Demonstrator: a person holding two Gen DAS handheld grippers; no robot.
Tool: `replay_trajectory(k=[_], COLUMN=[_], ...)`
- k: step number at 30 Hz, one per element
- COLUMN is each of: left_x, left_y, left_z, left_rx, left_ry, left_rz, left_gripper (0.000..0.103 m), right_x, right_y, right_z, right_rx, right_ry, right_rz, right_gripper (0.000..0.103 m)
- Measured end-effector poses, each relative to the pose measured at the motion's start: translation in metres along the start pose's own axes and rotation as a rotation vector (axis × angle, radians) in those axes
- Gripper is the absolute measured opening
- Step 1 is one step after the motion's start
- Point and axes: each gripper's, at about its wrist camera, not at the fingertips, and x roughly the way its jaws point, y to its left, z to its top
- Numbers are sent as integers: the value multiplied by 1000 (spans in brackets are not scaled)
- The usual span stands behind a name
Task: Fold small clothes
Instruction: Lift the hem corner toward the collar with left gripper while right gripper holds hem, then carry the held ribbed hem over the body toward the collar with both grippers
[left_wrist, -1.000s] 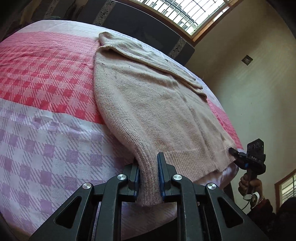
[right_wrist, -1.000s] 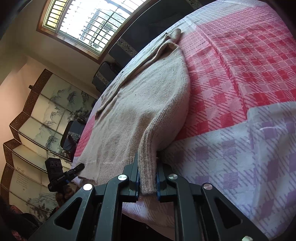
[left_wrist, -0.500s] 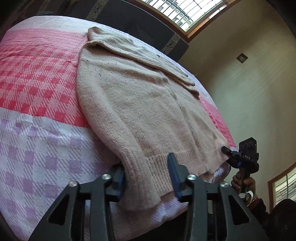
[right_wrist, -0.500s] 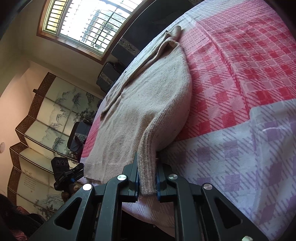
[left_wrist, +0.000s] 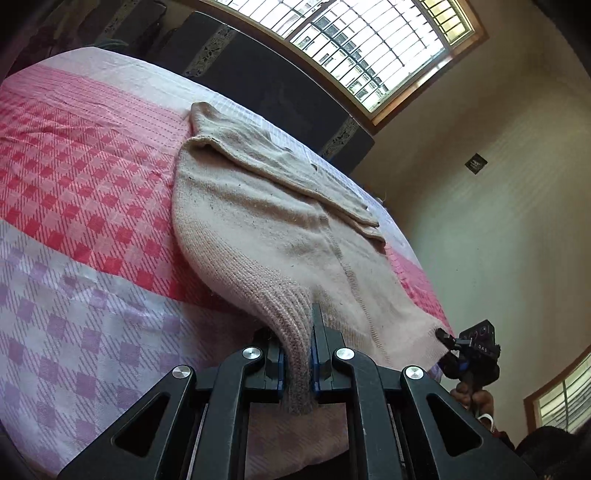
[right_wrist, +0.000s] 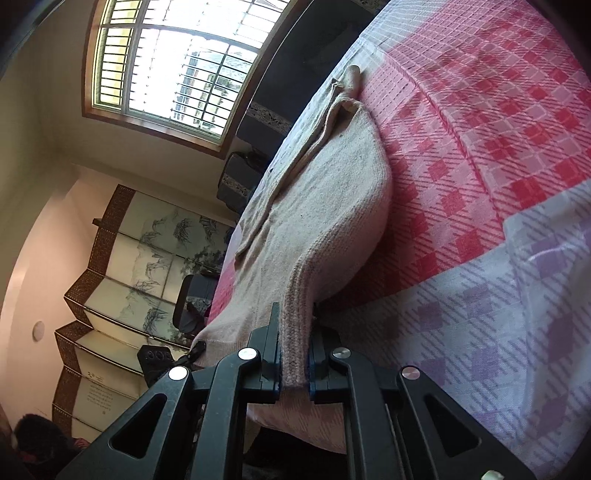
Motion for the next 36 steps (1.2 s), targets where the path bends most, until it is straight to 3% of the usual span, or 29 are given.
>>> replay_trajectory(k=[4, 12, 24, 32, 36], left_x=[-2, -1, 12, 28, 27], left_y=[-7, -19, -30, -23, -27], left_z=[16, 43, 80, 104, 104], left_rx=[15, 32, 36, -10, 13], left_ry=[-32, -90, -147, -159, -162], left_rz=[-7, -9, 14, 50, 59], left_gripper=[10, 10, 10, 10, 10], right_x=[-5, -7, -2, 5, 6], right_y=[9, 34, 51, 48, 48], right_z=[14, 40, 90, 129, 136], right_rx=[22, -31, -81, -55, -39], right_ry=[-41, -79, -130, -177, -186], right_rz=[74, 88, 81, 48, 46], right_gripper=[9, 9, 8, 8, 8])
